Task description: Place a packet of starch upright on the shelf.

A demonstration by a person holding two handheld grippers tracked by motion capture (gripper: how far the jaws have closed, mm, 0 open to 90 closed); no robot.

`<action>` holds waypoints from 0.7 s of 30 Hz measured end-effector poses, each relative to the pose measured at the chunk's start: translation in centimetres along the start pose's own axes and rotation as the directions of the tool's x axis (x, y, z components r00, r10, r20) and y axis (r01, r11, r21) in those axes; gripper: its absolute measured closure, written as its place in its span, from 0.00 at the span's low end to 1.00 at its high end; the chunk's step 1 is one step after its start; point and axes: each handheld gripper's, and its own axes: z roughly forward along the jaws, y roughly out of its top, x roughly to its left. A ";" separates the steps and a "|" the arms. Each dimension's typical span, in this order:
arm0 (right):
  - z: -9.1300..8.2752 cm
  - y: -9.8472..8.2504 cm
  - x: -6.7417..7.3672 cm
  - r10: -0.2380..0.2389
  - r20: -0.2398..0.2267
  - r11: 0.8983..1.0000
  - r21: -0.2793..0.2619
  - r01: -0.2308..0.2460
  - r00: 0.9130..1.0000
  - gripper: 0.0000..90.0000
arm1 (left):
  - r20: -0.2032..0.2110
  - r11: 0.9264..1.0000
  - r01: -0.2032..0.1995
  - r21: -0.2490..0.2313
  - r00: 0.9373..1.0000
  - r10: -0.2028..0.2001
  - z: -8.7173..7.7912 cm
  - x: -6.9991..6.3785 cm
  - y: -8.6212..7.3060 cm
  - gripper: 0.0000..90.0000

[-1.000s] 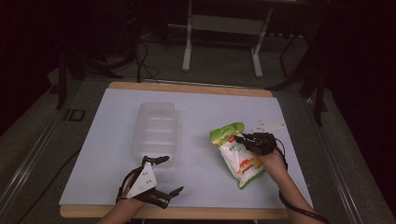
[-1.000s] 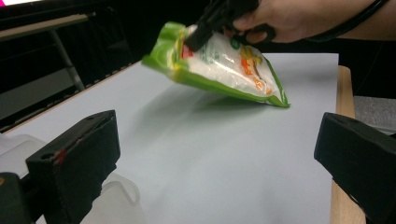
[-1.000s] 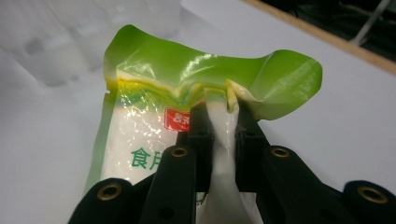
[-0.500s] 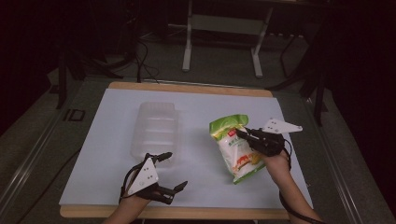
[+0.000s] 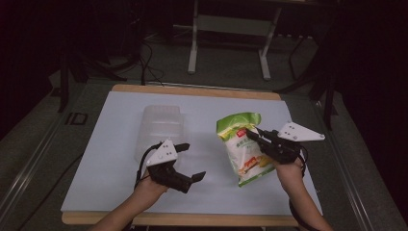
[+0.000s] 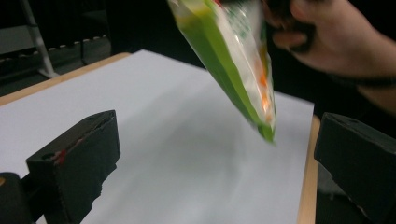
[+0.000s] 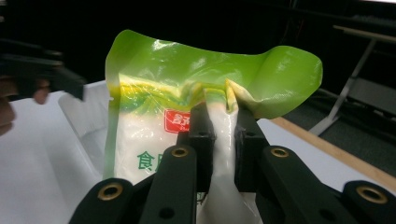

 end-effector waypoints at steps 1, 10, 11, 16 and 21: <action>-0.1 0.2 0.2 -0.005 0.002 1.000 -0.007 0.005 1.000 0.90 | -0.001 1.000 0.008 -0.007 1.000 -0.008 0.2 0.2 0.3 0.01; -0.4 1.6 2.1 -0.048 0.001 0.997 -0.058 0.048 0.999 0.90 | 0.023 0.999 -0.023 -0.044 0.999 0.024 1.9 0.4 2.6 0.01; -0.5 1.7 2.3 -0.052 -0.003 0.996 -0.069 0.051 0.999 0.90 | 0.028 0.999 -0.031 -0.043 0.999 0.033 2.5 0.2 2.9 0.01; -0.5 2.2 2.8 -0.055 -0.023 0.992 -0.117 0.052 0.998 0.90 | 0.066 0.999 -0.018 -0.050 0.998 0.022 4.0 0.2 3.5 0.01; -0.4 2.3 3.2 -0.058 -0.031 0.990 -0.127 0.054 0.998 0.90 | 0.086 0.998 -0.019 -0.054 0.996 0.024 4.9 0.1 3.8 0.01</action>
